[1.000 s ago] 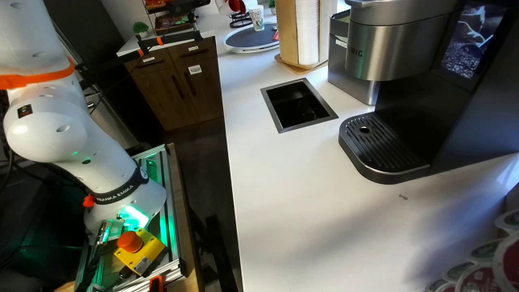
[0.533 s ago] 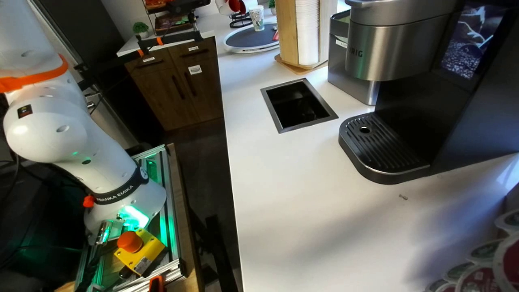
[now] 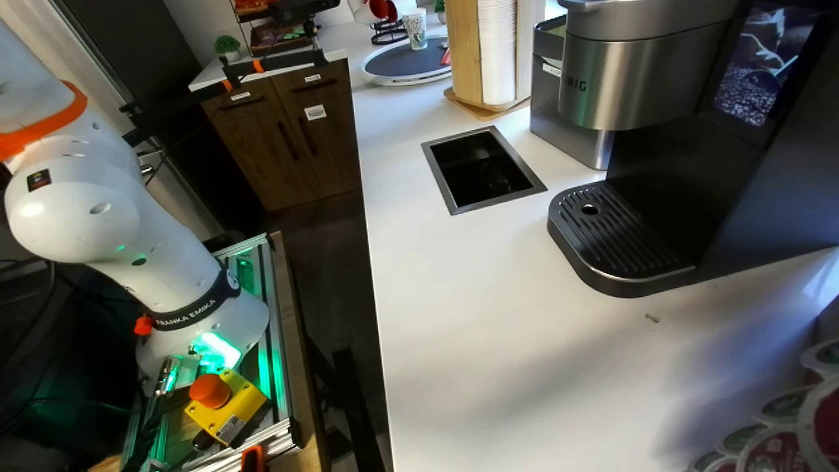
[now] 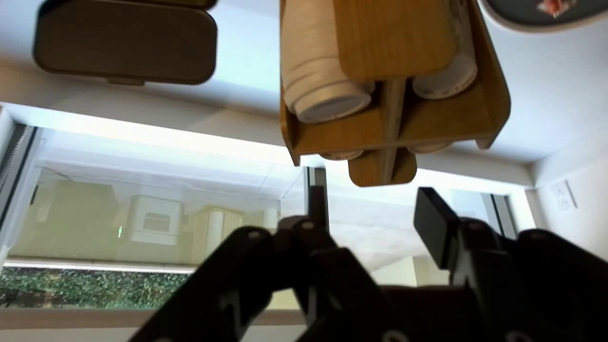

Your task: Rotate the coffee cup holder.

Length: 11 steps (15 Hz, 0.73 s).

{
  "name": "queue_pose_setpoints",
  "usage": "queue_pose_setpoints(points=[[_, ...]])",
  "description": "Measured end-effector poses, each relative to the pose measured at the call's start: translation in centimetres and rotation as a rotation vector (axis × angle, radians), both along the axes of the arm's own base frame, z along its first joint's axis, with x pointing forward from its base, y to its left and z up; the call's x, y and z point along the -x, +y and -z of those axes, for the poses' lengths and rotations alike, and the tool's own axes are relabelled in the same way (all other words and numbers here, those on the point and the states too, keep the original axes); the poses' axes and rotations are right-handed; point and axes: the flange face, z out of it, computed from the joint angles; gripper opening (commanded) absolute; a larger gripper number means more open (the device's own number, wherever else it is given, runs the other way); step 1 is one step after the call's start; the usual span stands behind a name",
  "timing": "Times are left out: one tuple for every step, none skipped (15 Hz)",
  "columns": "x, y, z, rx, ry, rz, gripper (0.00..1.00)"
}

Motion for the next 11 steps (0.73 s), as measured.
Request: queue_pose_setpoints(points=[[1.2, -0.9, -0.6, 0.044, 0.039, -0.008, 0.93], [2.2, -1.8, -1.0, 0.085, 0.081, -0.013, 0.99], [3.0, -2.8, -1.1, 0.121, 0.128, -0.02, 1.0], [3.6, -3.8, -1.0, 0.155, 0.174, -0.026, 1.0], [4.0, -4.7, -0.7, 0.187, 0.224, -0.031, 1.0], [4.1, -5.6, -0.2, 0.217, 0.275, -0.037, 1.0], [4.0, -6.6, 0.5, 0.242, 0.326, -0.044, 1.0], [3.9, -7.4, 1.2, 0.259, 0.378, -0.052, 1.0], [3.8, -8.1, 2.0, 0.262, 0.433, -0.06, 1.0], [3.7, -8.8, 2.8, 0.259, 0.49, -0.056, 0.99], [3.4, -9.1, 3.2, 0.259, 0.503, -0.049, 0.99]])
